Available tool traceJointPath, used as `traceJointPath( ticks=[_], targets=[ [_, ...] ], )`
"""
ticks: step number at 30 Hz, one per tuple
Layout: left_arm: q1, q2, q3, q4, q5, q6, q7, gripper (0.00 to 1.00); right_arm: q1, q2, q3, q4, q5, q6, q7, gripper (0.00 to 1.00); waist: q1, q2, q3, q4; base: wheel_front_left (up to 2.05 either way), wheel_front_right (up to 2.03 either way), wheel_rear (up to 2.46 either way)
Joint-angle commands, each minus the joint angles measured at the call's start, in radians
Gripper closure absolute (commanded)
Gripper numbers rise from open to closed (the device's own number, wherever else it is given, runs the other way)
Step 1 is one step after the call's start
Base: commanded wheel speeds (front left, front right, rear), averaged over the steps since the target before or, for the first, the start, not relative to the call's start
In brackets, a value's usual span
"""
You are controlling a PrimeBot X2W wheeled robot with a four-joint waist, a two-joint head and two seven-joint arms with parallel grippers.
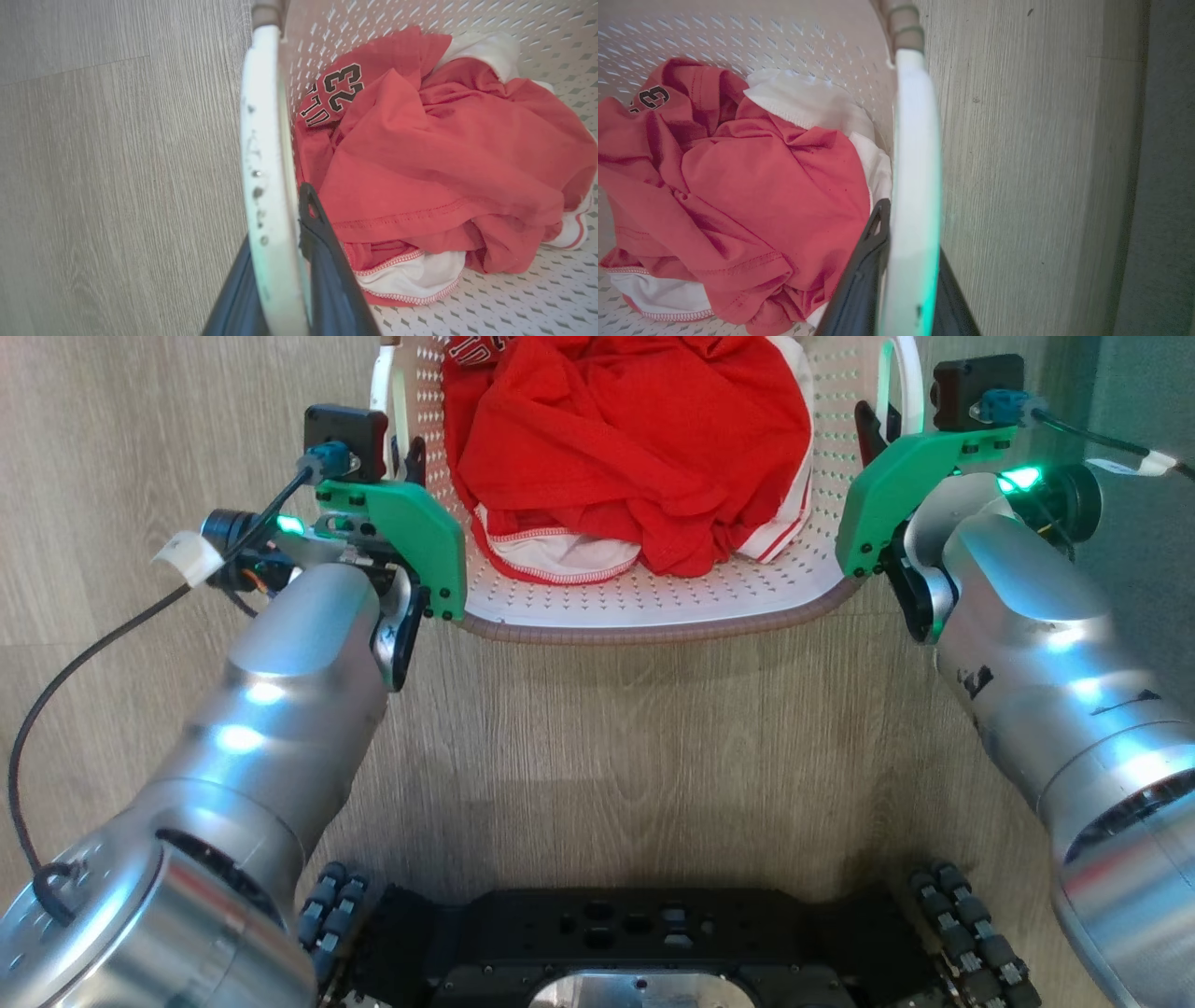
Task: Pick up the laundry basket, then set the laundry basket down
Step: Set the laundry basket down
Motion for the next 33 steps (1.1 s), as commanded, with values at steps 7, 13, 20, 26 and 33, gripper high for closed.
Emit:
traceJointPath(
  ticks=[7,13,20,26,33],
  targets=[
    [-0.006,0.032,0.0,0.005,0.026,0.007,-0.005,1.0,0.031,0.015,-0.051,-0.008,-0.075,-0.002,-0.018,1.0,0.0,-0.0001,0.007,-0.004,0.0,0.0,0.0],
    [-0.007,0.032,0.0,0.012,0.031,0.004,-0.005,1.0,0.035,0.018,-0.09,-0.008,-0.115,-0.002,-0.014,1.0,0.0,-0.0001,0.008,-0.009,0.0,0.0,0.0],
    [-0.007,0.032,-0.004,0.014,0.027,0.002,-0.005,0.85,0.035,0.018,-0.093,-0.008,-0.118,-0.002,-0.016,0.53,0.0,-0.0001,0.006,-0.006,0.0,0.0,0.0],
    [0.002,0.032,0.005,0.017,0.005,0.013,-0.005,0.0,0.032,0.019,-0.085,-0.008,-0.112,-0.002,-0.019,0.0,0.0,-0.0001,0.006,-0.007,0.0,0.0,0.0],
    [0.005,0.032,0.018,0.013,-0.002,0.036,-0.005,0.0,0.02,0.019,-0.085,-0.02,-0.113,-0.002,-0.021,0.0,0.0,-0.0001,-0.006,-0.011,0.0,0.0,0.0]
  ],
)
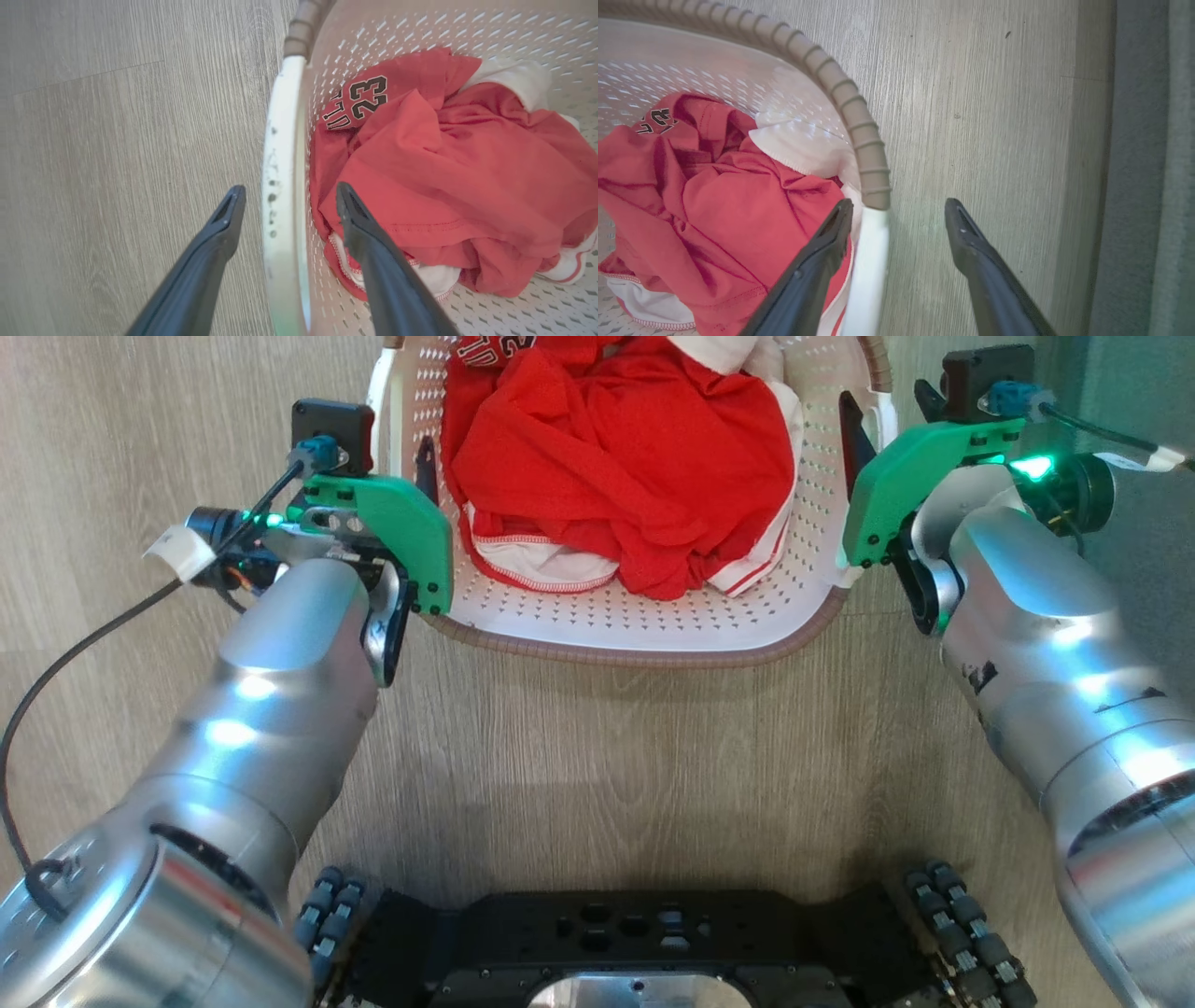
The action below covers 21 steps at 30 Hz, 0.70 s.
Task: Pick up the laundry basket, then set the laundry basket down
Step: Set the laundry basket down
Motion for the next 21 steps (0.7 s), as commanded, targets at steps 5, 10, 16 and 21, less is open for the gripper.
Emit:
traceJointPath(
  ticks=[5,10,16,21],
  targets=[
    [0.033,0.047,0.054,-0.049,0.017,0.026,-0.005,0.0,0.014,0.018,-0.018,-0.05,-0.026,-0.002,-0.013,0.0,0.0,-0.0001,-0.031,-0.009,0.0,0.0,0.0],
    [0.064,0.068,0.098,-0.103,0.042,0.037,-0.005,0.0,0.024,0.018,-0.05,-0.085,-0.06,-0.002,-0.013,0.0,0.0,-0.0001,-0.069,-0.015,0.0,0.0,0.0],
    [0.137,0.101,0.191,-0.22,0.115,0.055,-0.005,0.0,0.073,0.018,-0.124,-0.154,-0.136,-0.002,-0.013,0.0,0.0,-0.0001,-0.15,-0.024,0.0,0.0,0.0],
    [0.228,0.125,0.297,-0.339,0.204,0.07,-0.005,0.0,0.146,0.018,-0.203,-0.244,-0.222,-0.002,-0.013,0.0,0.0,-0.0001,-0.237,-0.031,0.0,0.0,0.0]
  ],
)
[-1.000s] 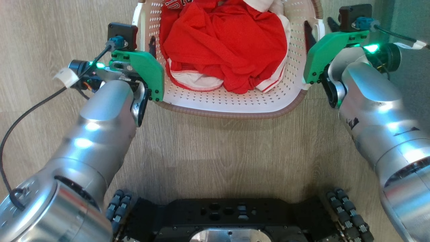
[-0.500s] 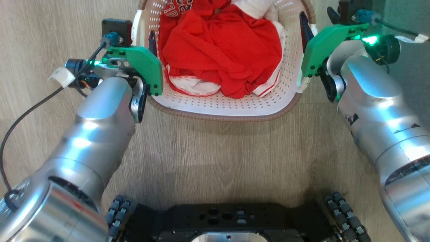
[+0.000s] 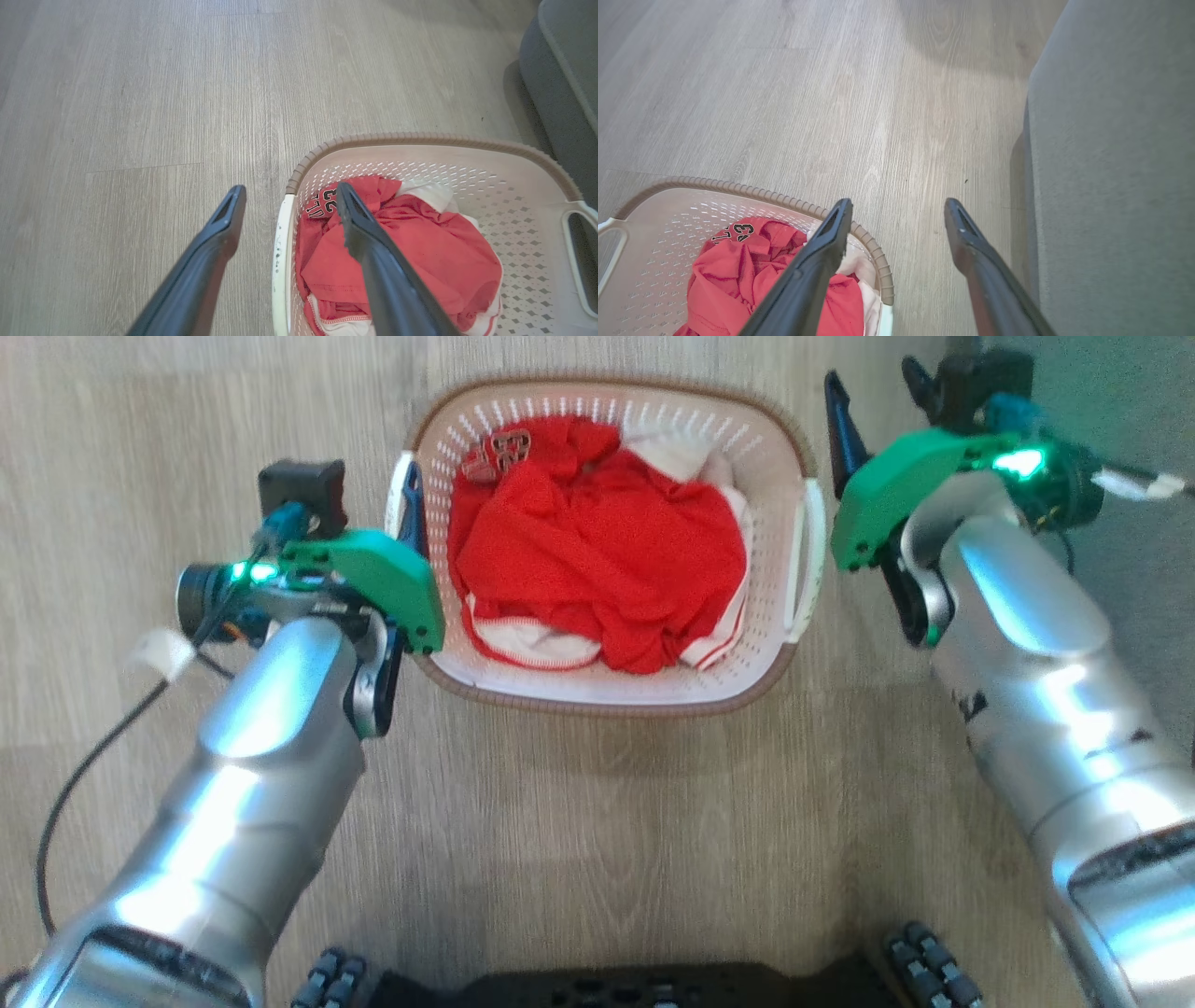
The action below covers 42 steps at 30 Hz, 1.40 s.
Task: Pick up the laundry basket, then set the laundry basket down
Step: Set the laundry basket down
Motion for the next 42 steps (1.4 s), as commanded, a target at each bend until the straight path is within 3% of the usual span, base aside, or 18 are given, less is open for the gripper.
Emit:
traceJointPath(
  ticks=[1,9,23,33,42],
  targets=[
    [0.026,0.041,0.035,-0.027,0.015,0.011,-0.005,0.0,0.045,0.018,0.0,-0.032,-0.016,-0.002,-0.012,0.0,0.0001,-0.0001,-0.051,-0.006,0.0,0.0,0.0],
    [0.211,0.047,0.199,-0.221,0.18,-0.01,-0.005,0.0,0.223,0.018,-0.104,-0.241,-0.128,-0.002,-0.012,0.0,0.0001,-0.0001,-0.222,-0.012,0.0,0.0,0.0],
    [0.56,-0.007,0.442,-0.601,0.38,-0.08,-0.005,0.0,0.559,0.018,-0.216,-0.609,-0.159,-0.002,-0.012,0.0,0.0001,-0.0001,-0.481,-0.002,0.0,0.0,0.0],
    [0.733,-0.038,0.529,-0.727,0.437,-0.082,-0.005,0.0,0.763,0.019,-0.281,-0.809,-0.171,-0.002,-0.012,0.0,0.0001,-0.0001,-0.579,0.007,0.0,0.0,0.0],
    [0.86,-0.048,0.561,-0.81,0.46,-0.08,-0.005,0.0,0.88,0.019,-0.285,-0.904,-0.172,-0.002,-0.012,0.0,0.0001,-0.0001,-0.63,0.001,0.0,0.0,0.0]
  ],
)
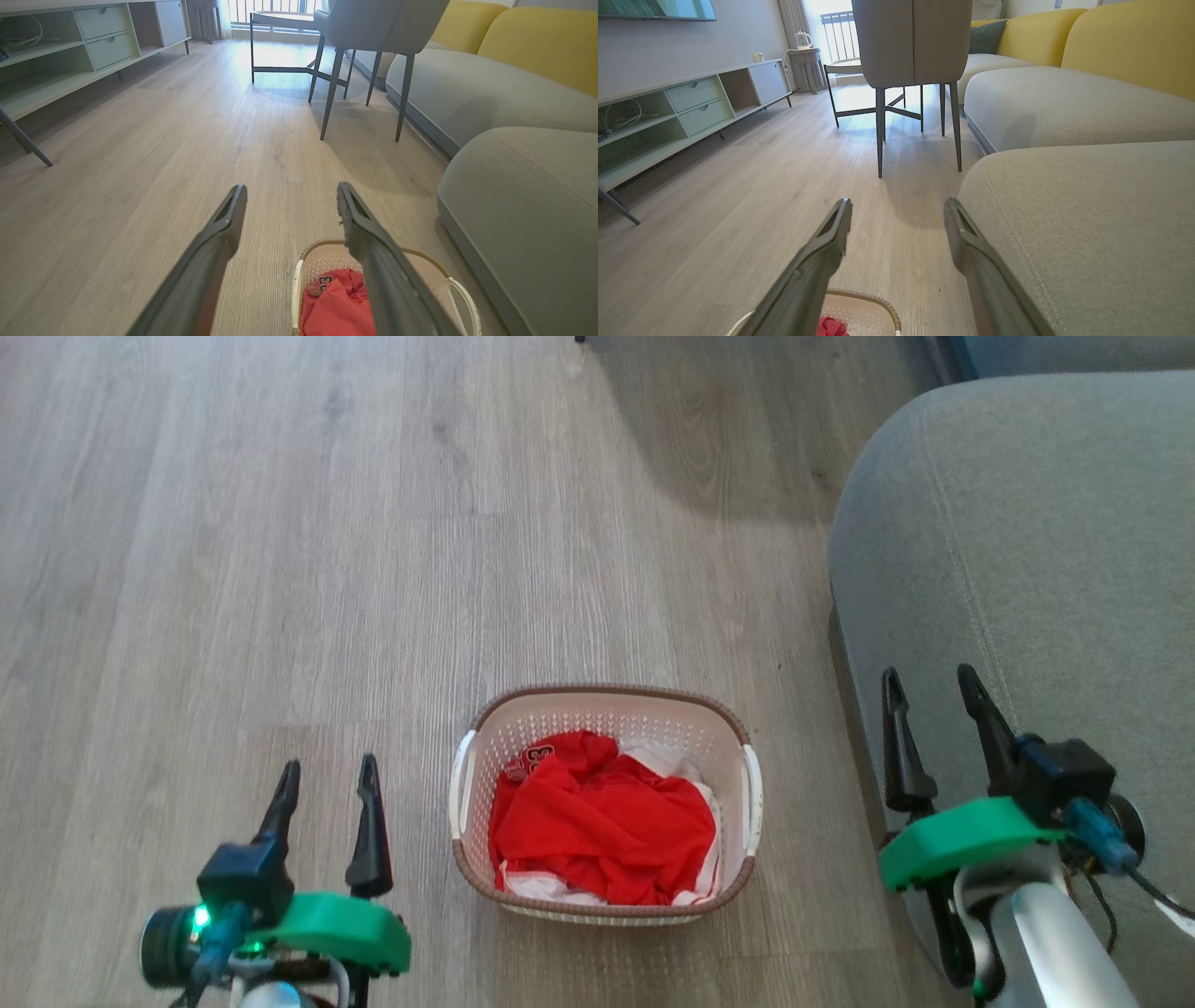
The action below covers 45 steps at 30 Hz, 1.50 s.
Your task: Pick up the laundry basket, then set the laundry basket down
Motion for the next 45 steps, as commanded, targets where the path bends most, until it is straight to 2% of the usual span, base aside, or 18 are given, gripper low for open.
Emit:
traceJointPath(
  ticks=[1,14,34,35,40,45],
  targets=[
    [-0.021,0.0,0.038,-0.042,0.011,0.002,-0.005,0.0,-0.005,0.006,0.017,-0.042,-0.006,-0.002,-0.012,0.0,0.0001,0.0,-0.009,-0.001,0.0,0.0,0.0],
    [0.065,-0.006,0.065,-0.079,0.022,-0.005,-0.005,0.0,0.125,0.006,-0.008,-0.101,0.007,-0.002,-0.012,0.0,0.0001,0.0,-0.077,-0.01,0.0,0.0,0.0],
    [0.082,-0.009,0.06,-0.074,0.049,-0.014,-0.005,0.0,0.132,0.006,-0.013,-0.091,0.001,-0.002,-0.012,0.0,0.0001,0.0,-0.09,-0.015,0.0,0.0,0.0],
    [0.101,-0.004,0.028,-0.039,0.041,-0.012,0.0,1.0,0.156,0.012,-0.031,-0.058,0.004,0.0,0.0,1.0,0.0001,0.0,-0.09,-0.015,0.0,0.0,0.0],
    [0.111,-0.004,0.027,0.022,0.035,-0.012,0.001,1.0,0.168,0.016,-0.028,0.005,0.009,0.0,0.002,1.0,0.0001,0.0,-0.09,-0.015,0.0,0.0,0.0],
    [0.103,-0.002,0.033,0.023,-0.026,-0.019,0.013,1.0,0.164,0.012,-0.03,0.005,0.068,0.0,0.013,1.0,0.0001,0.0,-0.09,-0.015,0.0,0.0,0.0]
  ],
)
